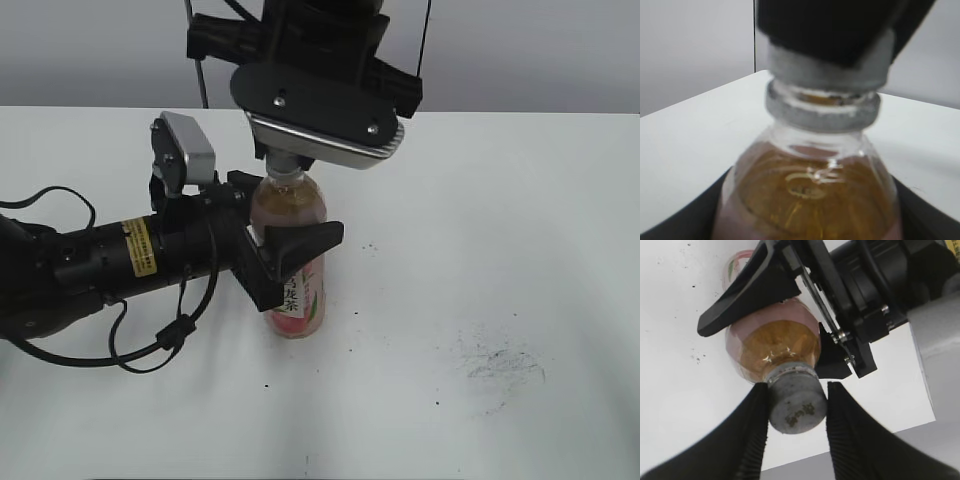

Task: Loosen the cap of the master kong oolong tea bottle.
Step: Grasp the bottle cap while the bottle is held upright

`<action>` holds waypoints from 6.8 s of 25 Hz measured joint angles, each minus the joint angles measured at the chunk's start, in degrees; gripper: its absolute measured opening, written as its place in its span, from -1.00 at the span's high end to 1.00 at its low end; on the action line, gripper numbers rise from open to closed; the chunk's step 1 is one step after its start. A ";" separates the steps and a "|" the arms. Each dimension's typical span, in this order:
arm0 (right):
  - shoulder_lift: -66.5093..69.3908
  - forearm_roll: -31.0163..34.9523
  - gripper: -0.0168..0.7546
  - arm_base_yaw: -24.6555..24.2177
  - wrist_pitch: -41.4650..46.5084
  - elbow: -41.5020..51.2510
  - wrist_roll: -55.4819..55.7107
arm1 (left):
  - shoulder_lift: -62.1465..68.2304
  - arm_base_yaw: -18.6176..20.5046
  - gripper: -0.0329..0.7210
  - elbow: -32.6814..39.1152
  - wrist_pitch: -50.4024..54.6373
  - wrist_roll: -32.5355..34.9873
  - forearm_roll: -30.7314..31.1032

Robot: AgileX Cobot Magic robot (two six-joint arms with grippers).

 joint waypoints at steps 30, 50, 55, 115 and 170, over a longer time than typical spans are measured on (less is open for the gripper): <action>0.12 -1.33 -0.40 0.00 -9.13 0.39 102.51 | 0.00 0.00 -0.27 0.00 0.11 -0.45 -0.45; 0.12 1.60 -0.40 0.00 -0.38 0.39 143.93 | 0.00 0.00 -0.27 0.00 0.06 -0.35 -0.29; 0.12 0.78 -0.40 0.00 -0.38 0.39 144.31 | 0.00 0.00 -0.27 0.00 0.06 -0.35 -0.29; 0.12 -1.39 0.25 0.00 -0.09 0.39 134.26 | 0.00 0.00 -0.27 0.00 0.06 -0.24 -0.29; -0.11 0.16 0.25 -0.16 0.01 0.34 -4.52 | 0.00 0.00 -0.27 0.00 -0.14 0.24 0.42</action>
